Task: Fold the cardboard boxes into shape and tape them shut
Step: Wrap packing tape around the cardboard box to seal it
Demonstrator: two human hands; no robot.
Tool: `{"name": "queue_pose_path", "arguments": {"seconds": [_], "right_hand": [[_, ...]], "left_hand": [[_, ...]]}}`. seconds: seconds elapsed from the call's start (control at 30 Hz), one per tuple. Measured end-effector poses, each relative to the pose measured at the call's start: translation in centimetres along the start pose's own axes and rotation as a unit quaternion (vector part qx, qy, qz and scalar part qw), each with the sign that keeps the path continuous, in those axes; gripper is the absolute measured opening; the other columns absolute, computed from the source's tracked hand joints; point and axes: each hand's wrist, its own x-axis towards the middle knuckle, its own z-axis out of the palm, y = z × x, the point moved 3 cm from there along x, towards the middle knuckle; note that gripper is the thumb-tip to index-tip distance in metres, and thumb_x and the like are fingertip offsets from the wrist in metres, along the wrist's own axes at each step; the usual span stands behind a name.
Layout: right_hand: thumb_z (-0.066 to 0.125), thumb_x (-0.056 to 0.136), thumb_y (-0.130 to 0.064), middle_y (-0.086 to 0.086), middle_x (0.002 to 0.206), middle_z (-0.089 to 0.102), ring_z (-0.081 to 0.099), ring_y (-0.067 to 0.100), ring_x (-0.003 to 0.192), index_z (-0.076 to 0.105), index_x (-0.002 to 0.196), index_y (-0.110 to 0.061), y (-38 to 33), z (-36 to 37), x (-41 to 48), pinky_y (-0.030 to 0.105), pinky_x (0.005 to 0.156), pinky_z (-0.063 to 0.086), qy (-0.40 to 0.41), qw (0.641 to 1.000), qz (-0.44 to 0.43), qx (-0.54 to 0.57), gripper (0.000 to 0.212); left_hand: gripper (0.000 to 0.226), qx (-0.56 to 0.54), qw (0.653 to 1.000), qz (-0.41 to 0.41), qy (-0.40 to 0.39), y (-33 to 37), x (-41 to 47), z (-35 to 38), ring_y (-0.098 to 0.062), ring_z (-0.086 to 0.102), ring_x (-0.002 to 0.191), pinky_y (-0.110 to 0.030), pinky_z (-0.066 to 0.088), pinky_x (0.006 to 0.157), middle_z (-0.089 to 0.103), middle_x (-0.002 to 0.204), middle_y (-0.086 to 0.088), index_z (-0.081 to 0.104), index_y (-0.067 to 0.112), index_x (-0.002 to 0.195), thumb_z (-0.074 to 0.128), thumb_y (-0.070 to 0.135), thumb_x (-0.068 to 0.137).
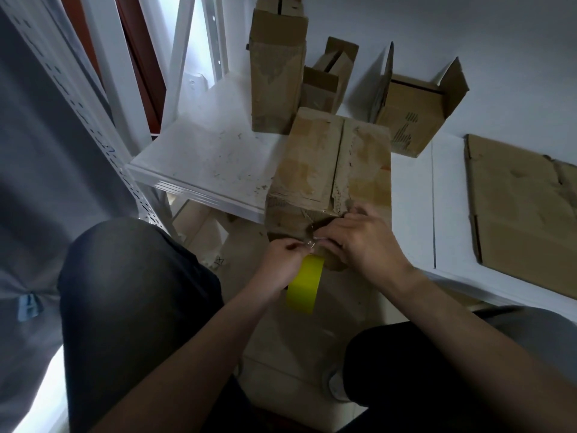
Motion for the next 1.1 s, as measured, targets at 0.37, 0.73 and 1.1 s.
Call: {"name": "queue_pose_path", "arguments": {"seconds": [0.37,0.73,1.1], "right_hand": [[0.08,0.086,-0.027,-0.015,0.101,0.074,0.069,0.0,0.095,0.078,0.101,-0.022,2.4,-3.2,-2.2,0.024,0.093,0.054,0.045,0.955,0.136,0.259,0.016],[0.065,0.095,-0.033,-0.003,0.129,0.064,0.042,0.019,0.12,0.07,0.119,-0.025,7.6,-2.3,4.2,0.033,0.1,0.034,0.065,0.94,0.33,0.056,0.025],[0.049,0.105,-0.048,-0.007,0.142,0.061,0.043,0.035,0.142,0.061,0.14,-0.027,2.1,1.1,0.2,0.061,0.113,0.033,0.01,0.975,0.068,-0.211,0.042]], "left_hand": [[0.026,0.114,0.993,-0.002,-0.035,-1.1,0.4,-0.7,0.009,0.058,0.075,-0.018,0.043,0.067,0.065,0.068,0.028,0.069,0.037,0.067,0.072,0.028,0.091],[0.012,0.208,0.978,0.026,-0.019,4.4,-2.0,-5.6,-0.008,0.066,0.073,-0.036,0.062,0.059,0.065,0.073,0.018,0.068,0.057,0.06,0.057,0.056,0.066],[0.022,0.158,0.987,-0.005,-0.036,3.9,-2.3,-5.5,-0.016,0.069,0.083,-0.031,0.059,0.056,0.07,0.085,0.011,0.075,0.046,0.07,0.07,0.037,0.089]]}}
